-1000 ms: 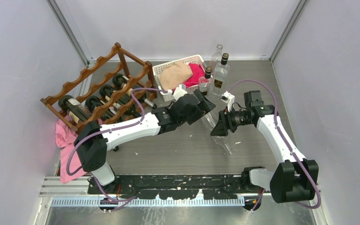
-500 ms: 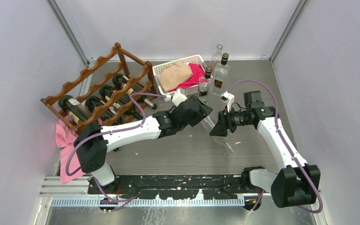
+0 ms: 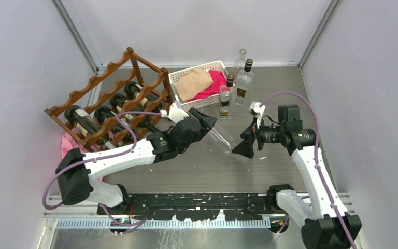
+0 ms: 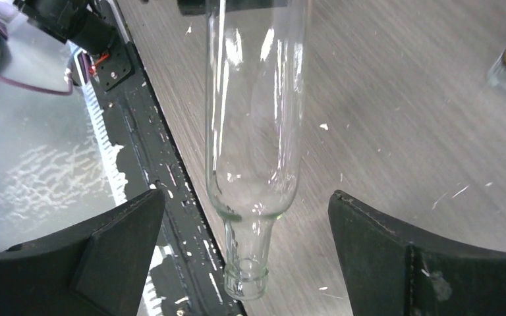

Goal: Put the wine bottle on the wine rack
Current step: Pick up the wine bottle from the center of the board.

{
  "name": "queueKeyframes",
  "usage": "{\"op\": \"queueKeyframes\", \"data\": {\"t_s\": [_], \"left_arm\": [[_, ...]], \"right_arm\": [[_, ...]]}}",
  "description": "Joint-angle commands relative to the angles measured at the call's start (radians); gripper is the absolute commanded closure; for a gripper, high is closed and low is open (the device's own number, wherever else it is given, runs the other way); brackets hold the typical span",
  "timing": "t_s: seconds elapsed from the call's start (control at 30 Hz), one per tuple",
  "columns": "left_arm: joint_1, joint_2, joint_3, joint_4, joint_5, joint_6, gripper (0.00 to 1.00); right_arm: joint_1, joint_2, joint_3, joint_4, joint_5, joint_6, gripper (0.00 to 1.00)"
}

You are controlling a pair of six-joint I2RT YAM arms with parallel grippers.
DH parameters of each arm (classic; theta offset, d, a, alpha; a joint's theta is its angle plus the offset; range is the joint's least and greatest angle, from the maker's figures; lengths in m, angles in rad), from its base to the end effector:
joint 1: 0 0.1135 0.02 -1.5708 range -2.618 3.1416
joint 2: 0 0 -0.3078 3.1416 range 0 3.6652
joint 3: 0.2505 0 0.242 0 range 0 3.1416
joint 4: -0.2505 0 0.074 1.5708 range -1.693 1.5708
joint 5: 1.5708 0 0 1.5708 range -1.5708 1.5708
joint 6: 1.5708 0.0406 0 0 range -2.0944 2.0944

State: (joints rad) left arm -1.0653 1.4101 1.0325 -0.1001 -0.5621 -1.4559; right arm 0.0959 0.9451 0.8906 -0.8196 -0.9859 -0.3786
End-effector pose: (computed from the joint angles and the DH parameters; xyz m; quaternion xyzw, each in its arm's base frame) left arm 0.1676 -0.2581 0.3368 -0.3007 0.7772 -0.4032 0.3781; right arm 0.1351 0.0470 0.3362 -0.3516 0.7669 0.3980 0.3604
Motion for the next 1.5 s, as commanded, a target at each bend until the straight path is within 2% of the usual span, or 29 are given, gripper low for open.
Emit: {"op": "queueKeyframes", "data": {"t_s": [0.0, 0.13, 0.27, 0.5, 0.77, 1.03, 1.3, 1.47], "left_arm": [[0.016, -0.12, -0.016, 0.14, -0.074, -0.01, 1.0], [0.032, -0.193, -0.026, 0.132, -0.074, 0.02, 1.0], [0.042, -0.247, -0.043, 0.132, -0.065, 0.031, 1.0], [0.046, -0.282, -0.056, 0.148, -0.047, 0.055, 1.0], [0.048, -0.255, -0.026, 0.198, -0.023, 0.131, 1.0], [0.051, -0.253, -0.018, 0.22, -0.014, 0.147, 1.0], [0.053, -0.252, -0.018, 0.232, -0.016, 0.149, 1.0], [0.053, -0.252, -0.023, 0.235, -0.015, 0.141, 1.0]], "right_arm": [[-0.001, -0.076, 0.069, -0.085, -0.065, -0.199, 0.0], [-0.001, -0.097, 0.11, -0.139, -0.073, -0.253, 0.0], [-0.002, -0.141, 0.067, 0.013, -0.037, -0.123, 0.0], [-0.002, -0.232, -0.03, 0.142, -0.137, -0.158, 0.01], [0.014, -0.148, -0.01, 0.188, -0.049, -0.031, 0.21], [0.106, -0.121, -0.024, 0.19, 0.023, -0.021, 0.25], [0.232, -0.098, -0.051, 0.266, 0.116, 0.064, 0.3], [0.269, -0.089, -0.058, 0.28, 0.148, 0.089, 0.34]]}}
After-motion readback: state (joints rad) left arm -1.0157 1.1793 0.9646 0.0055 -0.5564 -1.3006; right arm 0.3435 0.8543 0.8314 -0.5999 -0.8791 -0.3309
